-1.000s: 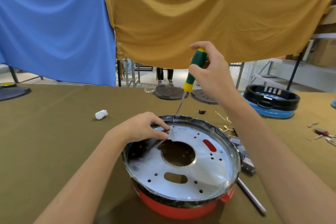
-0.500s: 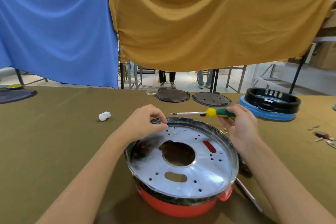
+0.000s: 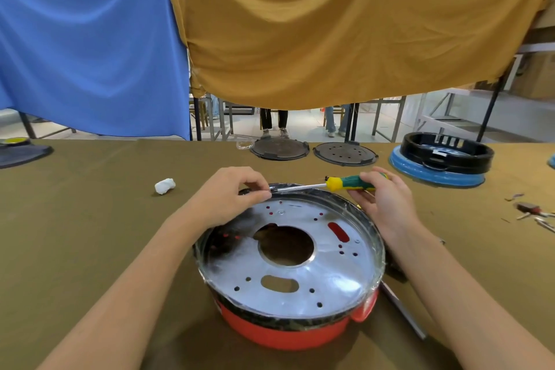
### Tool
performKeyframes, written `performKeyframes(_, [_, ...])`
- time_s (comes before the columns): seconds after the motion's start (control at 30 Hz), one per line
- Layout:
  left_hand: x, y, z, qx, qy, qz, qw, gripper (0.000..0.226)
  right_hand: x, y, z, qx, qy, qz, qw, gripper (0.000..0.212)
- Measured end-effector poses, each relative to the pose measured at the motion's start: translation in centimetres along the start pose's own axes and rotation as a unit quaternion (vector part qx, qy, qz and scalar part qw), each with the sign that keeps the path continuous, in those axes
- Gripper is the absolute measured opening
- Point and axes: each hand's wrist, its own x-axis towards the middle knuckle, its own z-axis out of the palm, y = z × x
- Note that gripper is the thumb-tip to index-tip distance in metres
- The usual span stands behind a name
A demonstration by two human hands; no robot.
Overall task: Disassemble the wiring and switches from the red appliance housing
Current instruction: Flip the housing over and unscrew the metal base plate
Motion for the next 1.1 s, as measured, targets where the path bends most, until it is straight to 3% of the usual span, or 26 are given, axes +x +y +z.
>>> performKeyframes(0.13, [-0.1,0.2,-0.2,-0.012,-0.005,0.008,1.0,0.01,-0.1,0.1,0.0,0.001,0.004,-0.001,1.0,0.034])
performKeyframes(0.33, [-0.3,0.4,-0.2,-0.014,0.005,0.008,1.0,0.014,-0.5,0.3,0.4,-0.052,0.018,-0.105,0.993,0.041])
performKeyframes(0.5, [-0.2,0.3,-0.3,-0.033,0.012,0.001,0.999,0.011,-0.1,-1.0,-0.3,0.078,0.033,-0.042,0.996,0.033])
performKeyframes(0.63, [-0.2,0.4,-0.3,-0.05,0.021,-0.004,0.999,0.012,0.0,-0.5,-0.6,-0.062,0.061,-0.059,0.994,0.037])
performKeyframes(0.7, [-0.3,0.6,-0.5,-0.058,0.018,-0.009,0.998,0.013,0.0,-0.6,-0.6,-0.077,0.057,-0.055,0.994,0.038])
performKeyframes(0.83, [-0.4,1.0,-1.4,-0.093,0.031,-0.009,0.995,0.017,-0.7,-1.5,-0.4,0.014,-0.028,0.013,0.999,0.028])
performKeyframes(0.97, [-0.5,1.8,-2.0,-0.222,0.045,-0.059,0.972,0.015,-2.1,-2.3,0.3,0.042,-0.145,0.052,0.987,0.013])
performKeyframes(1.03, [-0.5,2.4,-2.1,-0.3,0.015,-0.099,0.949,0.015,-2.7,-2.9,0.5,0.042,-0.225,0.06,0.972,0.02])
performKeyframes(1.1, [-0.4,2.9,-2.3,-0.389,-0.024,-0.135,0.911,0.016,-3.3,-3.2,0.6,0.033,-0.312,0.078,0.946,0.041])
